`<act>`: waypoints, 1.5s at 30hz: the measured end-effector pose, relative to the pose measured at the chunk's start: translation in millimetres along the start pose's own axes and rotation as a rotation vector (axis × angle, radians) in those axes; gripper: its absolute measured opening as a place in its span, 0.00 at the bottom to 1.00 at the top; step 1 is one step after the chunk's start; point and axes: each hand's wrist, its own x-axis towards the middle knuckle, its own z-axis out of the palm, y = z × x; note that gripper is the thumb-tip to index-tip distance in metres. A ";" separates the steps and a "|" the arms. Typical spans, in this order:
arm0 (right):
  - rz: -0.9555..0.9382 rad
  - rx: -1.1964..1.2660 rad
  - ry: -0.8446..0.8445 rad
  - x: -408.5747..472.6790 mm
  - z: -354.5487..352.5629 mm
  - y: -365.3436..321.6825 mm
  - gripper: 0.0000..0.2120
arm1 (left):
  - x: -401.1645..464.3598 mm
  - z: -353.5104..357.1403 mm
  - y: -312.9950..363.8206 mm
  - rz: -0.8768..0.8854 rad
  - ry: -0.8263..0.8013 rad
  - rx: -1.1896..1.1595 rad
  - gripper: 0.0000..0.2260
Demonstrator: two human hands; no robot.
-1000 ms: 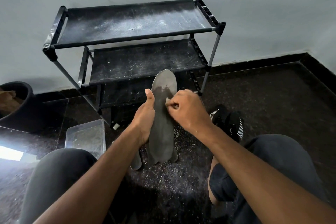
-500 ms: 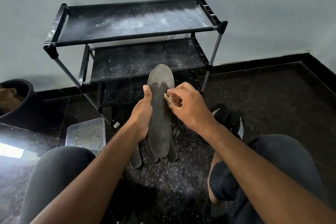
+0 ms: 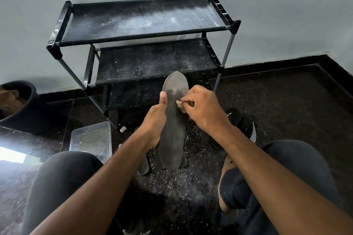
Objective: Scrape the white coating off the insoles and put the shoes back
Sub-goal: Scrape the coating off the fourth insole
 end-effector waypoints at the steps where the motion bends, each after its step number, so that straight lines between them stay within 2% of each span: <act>1: 0.025 -0.013 0.058 2.4 -2.8 1.6 0.04 | 1.5 1.1 -2.8 0.012 -0.028 0.019 0.33; 3: 0.071 0.007 0.133 5.7 -7.8 3.6 0.04 | 2.9 1.2 -6.2 0.027 -0.100 0.030 0.34; 5: 0.089 0.041 0.124 4.7 -8.3 3.3 0.05 | 4.1 -0.1 -6.3 0.032 -0.137 0.030 0.35; 10: 0.045 0.043 0.079 -0.9 -3.5 -2.2 0.11 | 0.2 -3.0 1.6 0.039 -0.067 0.006 0.32; 16: -0.007 0.000 -0.102 0.6 -9.1 -0.3 0.16 | 0.9 -7.9 5.7 0.038 -0.012 0.000 0.32; 21: 0.003 0.014 -0.055 1.6 -6.5 2.9 0.08 | 4.2 -8.2 2.6 0.016 -0.056 -0.024 0.35; 25: -0.110 -0.078 -0.062 -5.1 1.8 -5.3 0.06 | 6.0 -8.8 2.9 -0.005 -0.019 -0.057 0.33; 29: -0.237 -0.047 -0.156 -16.7 10.9 -24.9 0.07 | 9.2 -11.2 3.0 -0.013 0.006 -0.058 0.31; 33: -0.107 -0.021 -0.019 -6.3 3.8 -13.9 0.13 | 11.8 -11.7 0.5 -0.035 -0.080 -0.193 0.32; 35: -0.107 -0.064 0.017 -4.6 2.9 -11.6 0.12 | 14.2 -11.2 -0.9 -0.036 -0.105 -0.234 0.32; 38: -0.185 -0.125 0.012 -11.8 8.7 -20.1 0.07 | 13.7 -10.5 -0.6 -0.043 -0.122 -0.223 0.32; 43: -0.349 -0.126 -0.053 -18.3 14.6 -29.2 0.05 | 18.8 -16.8 2.1 -0.036 -0.079 -0.262 0.35; 45: -0.347 -0.141 -0.054 -15.9 12.4 -28.7 0.04 | 18.8 -16.5 3.5 -0.045 -0.100 -0.296 0.33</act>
